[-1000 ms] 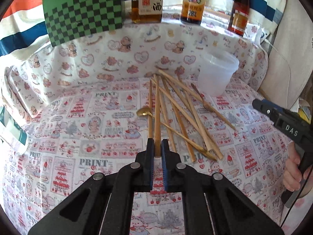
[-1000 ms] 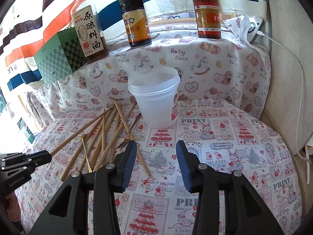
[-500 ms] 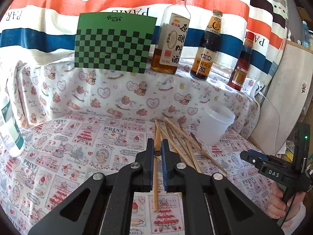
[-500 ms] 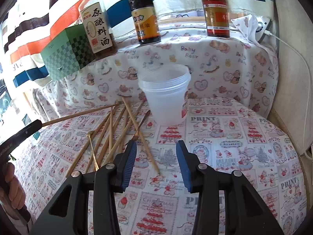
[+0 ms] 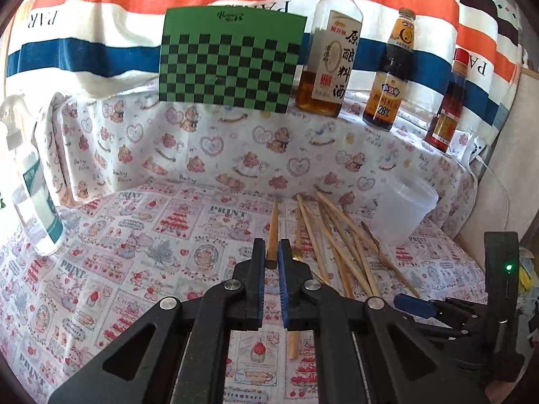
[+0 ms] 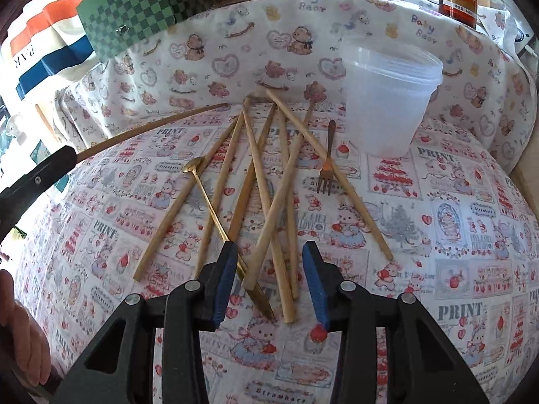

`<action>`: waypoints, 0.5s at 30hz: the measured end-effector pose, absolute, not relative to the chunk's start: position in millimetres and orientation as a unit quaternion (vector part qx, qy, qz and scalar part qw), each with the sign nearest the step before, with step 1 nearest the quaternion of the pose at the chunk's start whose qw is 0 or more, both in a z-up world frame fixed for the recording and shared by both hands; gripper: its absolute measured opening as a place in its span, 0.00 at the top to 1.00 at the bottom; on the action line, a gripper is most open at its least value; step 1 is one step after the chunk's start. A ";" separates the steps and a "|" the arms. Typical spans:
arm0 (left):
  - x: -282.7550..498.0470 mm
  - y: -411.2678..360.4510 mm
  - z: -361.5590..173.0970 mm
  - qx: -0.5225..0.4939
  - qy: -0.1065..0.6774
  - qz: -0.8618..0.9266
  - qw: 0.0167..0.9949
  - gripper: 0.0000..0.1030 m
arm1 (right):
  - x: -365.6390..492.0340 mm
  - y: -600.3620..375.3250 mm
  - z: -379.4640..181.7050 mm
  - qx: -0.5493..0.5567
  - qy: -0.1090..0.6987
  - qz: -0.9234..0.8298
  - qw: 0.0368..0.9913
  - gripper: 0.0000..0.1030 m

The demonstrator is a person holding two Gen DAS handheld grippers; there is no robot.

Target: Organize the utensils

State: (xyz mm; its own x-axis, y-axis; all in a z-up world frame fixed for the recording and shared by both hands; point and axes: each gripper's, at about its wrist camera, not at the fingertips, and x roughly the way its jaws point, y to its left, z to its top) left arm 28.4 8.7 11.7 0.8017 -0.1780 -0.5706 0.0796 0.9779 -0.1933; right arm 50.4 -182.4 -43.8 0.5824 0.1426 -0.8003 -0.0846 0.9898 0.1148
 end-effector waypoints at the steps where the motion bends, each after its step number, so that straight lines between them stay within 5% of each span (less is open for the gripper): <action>1: 29.3 10.4 9.6 -0.086 0.312 -0.071 0.944 0.94 | 50.9 -182.9 -46.8 0.029 0.456 0.061 0.887 0.69; 5: 28.4 12.4 9.1 -0.096 0.312 -0.077 0.942 0.94 | 45.6 -196.9 -47.6 0.038 0.448 0.070 0.891 0.90; 15: -0.5 27.4 32.3 -0.130 0.184 -0.038 0.974 0.94 | 9.0 -244.0 15.3 0.083 0.283 0.063 0.953 0.92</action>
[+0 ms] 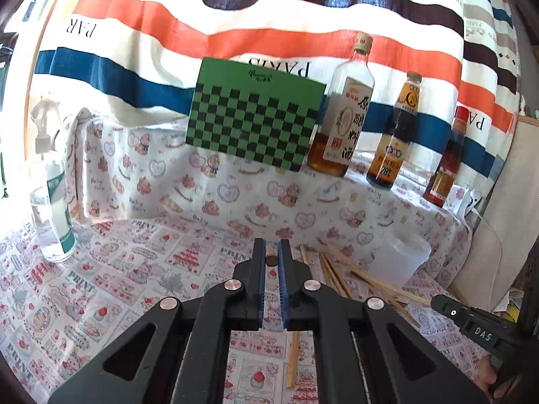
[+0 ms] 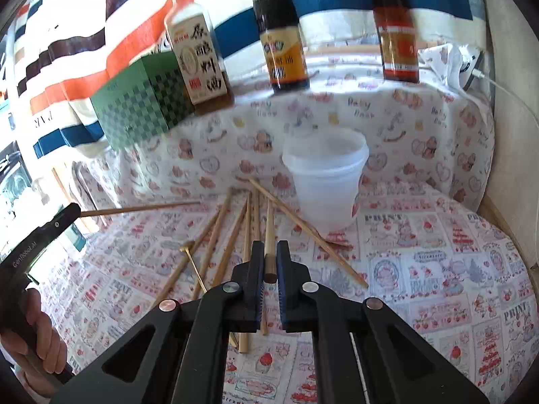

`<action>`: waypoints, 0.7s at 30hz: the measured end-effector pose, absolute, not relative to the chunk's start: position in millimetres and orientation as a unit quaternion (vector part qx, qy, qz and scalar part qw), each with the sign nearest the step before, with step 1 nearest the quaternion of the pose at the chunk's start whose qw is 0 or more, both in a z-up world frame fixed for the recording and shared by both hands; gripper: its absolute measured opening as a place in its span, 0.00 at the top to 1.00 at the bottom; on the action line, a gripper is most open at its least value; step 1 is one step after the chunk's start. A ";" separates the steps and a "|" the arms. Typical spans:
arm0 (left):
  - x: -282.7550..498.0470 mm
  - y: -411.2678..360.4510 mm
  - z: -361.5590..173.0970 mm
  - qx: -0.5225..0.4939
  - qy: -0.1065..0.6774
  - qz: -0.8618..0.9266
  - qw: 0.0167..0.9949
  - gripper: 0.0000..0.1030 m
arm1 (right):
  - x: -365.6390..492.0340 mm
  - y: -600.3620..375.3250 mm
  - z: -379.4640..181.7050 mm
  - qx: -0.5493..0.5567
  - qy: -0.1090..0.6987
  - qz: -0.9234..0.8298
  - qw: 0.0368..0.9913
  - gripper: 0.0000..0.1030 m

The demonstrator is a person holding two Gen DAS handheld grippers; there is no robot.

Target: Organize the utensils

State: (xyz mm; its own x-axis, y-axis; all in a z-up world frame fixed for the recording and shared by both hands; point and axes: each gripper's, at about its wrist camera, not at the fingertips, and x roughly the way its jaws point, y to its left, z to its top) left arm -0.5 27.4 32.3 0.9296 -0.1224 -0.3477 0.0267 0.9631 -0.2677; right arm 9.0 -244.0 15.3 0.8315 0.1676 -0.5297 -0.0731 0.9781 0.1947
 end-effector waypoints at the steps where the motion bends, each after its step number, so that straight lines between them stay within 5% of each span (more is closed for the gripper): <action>1: -2.9 29.5 34.7 -0.135 0.175 -0.040 0.974 0.94 | 3.5 -246.4 21.4 0.088 0.264 0.065 0.958 0.92; 9: -1.9 35.8 45.3 -0.147 0.190 -0.064 0.969 0.94 | -37.0 -256.7 70.5 0.092 0.141 0.081 0.982 0.92; 21: 24.3 -5.5 143.5 -0.099 0.192 -0.085 0.973 0.94 | -17.9 -273.0 164.3 0.093 0.114 0.051 0.988 0.92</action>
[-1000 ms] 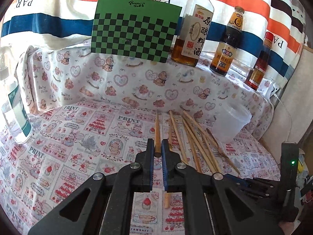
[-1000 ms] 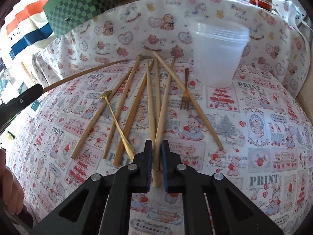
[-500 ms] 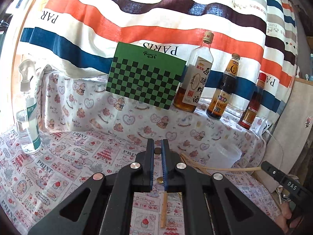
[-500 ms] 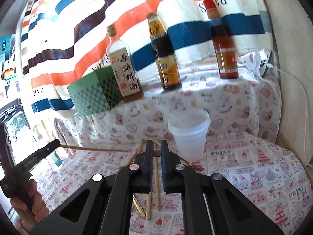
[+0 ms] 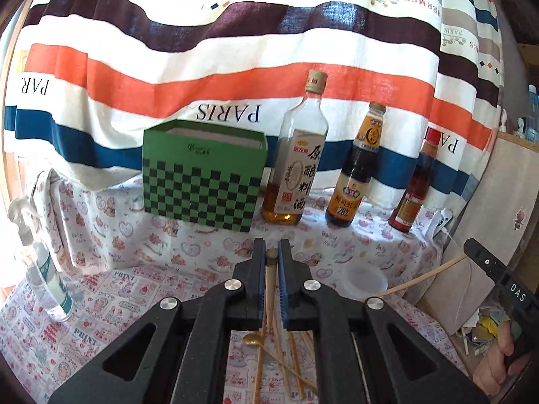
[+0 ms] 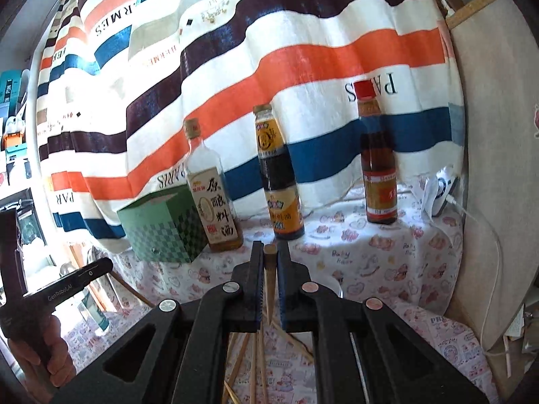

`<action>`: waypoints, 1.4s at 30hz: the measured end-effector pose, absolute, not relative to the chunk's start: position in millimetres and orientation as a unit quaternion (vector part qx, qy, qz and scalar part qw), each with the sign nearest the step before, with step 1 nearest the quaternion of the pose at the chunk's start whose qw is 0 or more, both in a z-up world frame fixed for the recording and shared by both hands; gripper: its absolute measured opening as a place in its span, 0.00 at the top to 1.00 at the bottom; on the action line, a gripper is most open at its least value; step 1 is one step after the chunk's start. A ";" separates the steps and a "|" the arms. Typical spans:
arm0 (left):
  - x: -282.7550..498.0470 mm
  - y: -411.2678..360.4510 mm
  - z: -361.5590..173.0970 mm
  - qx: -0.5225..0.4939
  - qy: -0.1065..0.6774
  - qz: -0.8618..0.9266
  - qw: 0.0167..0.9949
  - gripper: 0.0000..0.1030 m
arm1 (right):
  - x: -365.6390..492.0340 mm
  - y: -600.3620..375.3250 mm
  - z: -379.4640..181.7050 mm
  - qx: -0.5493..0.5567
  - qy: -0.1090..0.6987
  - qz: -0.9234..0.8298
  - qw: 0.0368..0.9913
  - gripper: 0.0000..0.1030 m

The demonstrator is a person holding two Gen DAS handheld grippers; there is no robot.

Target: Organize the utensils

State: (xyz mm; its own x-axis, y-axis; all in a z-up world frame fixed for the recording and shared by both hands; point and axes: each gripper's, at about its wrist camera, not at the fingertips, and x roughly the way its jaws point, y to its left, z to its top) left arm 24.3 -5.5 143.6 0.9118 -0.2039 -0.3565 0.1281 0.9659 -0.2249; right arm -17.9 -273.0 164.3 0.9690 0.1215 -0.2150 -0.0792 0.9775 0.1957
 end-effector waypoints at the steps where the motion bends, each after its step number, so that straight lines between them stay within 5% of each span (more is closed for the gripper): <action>1: 25.9 -9.0 150.4 -0.099 0.187 -0.086 0.974 0.94 | -17.7 -275.8 172.6 0.099 0.103 0.051 0.988 0.92; 8: 51.6 -36.5 183.2 -0.130 0.161 -0.145 0.967 0.94 | -23.5 -300.4 203.2 0.122 0.033 0.028 0.992 0.92; 20: 86.2 -86.5 210.6 -0.179 0.106 -0.164 0.964 0.94 | 28.7 -353.2 176.1 0.171 0.136 0.022 0.976 0.92; 42: 122.8 -151.1 137.6 -0.078 0.160 -0.152 0.972 0.94 | 77.9 -376.8 136.9 0.211 0.217 0.038 0.952 0.92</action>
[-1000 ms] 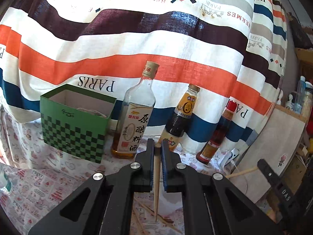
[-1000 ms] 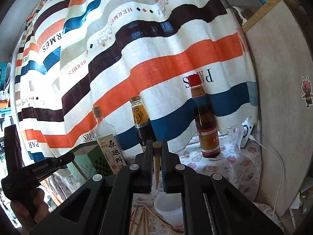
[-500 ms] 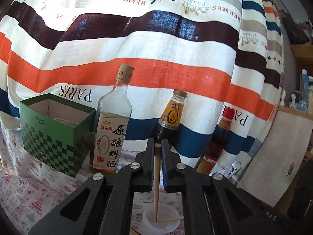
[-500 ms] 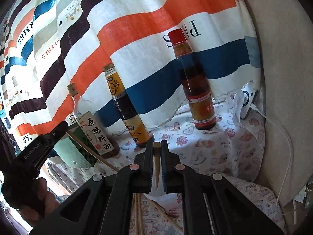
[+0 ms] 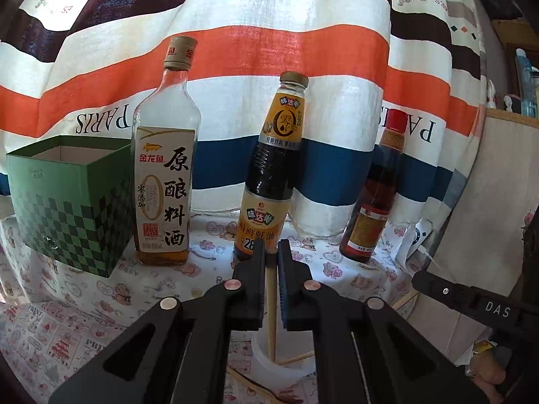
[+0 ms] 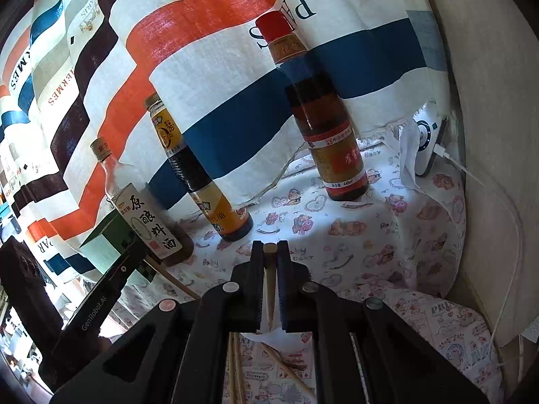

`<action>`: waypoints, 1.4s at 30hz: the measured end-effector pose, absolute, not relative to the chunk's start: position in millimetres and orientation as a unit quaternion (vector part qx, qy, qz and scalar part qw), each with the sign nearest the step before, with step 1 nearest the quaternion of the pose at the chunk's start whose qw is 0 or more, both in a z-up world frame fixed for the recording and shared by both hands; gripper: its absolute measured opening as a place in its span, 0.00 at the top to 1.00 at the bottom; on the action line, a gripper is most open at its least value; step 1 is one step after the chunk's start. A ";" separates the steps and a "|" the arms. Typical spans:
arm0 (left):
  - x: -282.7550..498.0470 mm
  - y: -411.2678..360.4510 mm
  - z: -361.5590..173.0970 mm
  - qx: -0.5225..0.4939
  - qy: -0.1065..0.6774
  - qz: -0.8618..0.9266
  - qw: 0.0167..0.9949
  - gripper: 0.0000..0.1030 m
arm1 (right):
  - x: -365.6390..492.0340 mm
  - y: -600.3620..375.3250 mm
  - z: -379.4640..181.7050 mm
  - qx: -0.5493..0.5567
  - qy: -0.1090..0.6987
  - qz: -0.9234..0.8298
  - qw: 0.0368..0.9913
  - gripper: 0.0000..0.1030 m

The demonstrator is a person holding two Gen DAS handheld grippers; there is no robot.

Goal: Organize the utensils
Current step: 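Carry both chopsticks over the clear cup and open both grippers, then lower the right gripper onto a wooden chopstick and close on it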

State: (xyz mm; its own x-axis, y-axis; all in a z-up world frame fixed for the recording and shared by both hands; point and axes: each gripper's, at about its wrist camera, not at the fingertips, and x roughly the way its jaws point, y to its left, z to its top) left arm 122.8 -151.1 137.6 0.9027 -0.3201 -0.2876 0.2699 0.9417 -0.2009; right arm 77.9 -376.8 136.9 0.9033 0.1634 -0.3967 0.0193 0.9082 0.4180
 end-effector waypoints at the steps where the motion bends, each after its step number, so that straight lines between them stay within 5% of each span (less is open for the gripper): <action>1: 123.2 -150.7 137.2 -0.077 0.162 -0.153 0.972 0.94 | 76.9 -376.9 137.4 0.210 0.214 0.038 0.953 0.92; 4: 120.2 -143.7 138.1 -0.083 0.159 -0.155 0.971 0.92 | 72.8 -373.4 142.0 0.199 0.210 0.039 0.956 0.92; 6: 111.3 -133.9 142.6 -0.097 0.146 -0.161 0.971 0.65 | 67.4 -370.3 147.0 0.191 0.202 0.040 0.960 0.84; 8: 97.1 -125.7 151.1 -0.093 0.124 -0.149 0.977 0.48 | 60.9 -367.9 152.9 0.187 0.193 0.037 0.962 0.53; 9: 89.2 -121.8 156.4 -0.086 0.112 -0.145 0.979 0.46 | 56.6 -367.0 156.1 0.188 0.186 0.034 0.964 0.50; 16: 22.5 -84.0 185.2 -0.047 0.059 -0.122 0.990 0.21 | 12.3 -345.1 188.3 0.169 0.129 0.046 0.976 0.49; 21: -22.4 -48.2 185.9 -0.041 0.040 -0.112 0.992 0.03 | -34.8 -310.0 202.3 0.127 0.085 0.059 0.986 0.34; 34: -52.8 9.4 113.1 -0.028 0.031 -0.045 0.998 0.00 | -54.0 -266.1 117.6 0.112 0.133 0.051 0.983 0.29; 42: 11.5 25.4 53.2 -0.077 0.187 -0.038 0.979 0.00 | -6.5 -278.0 56.1 0.147 0.238 0.030 0.960 0.29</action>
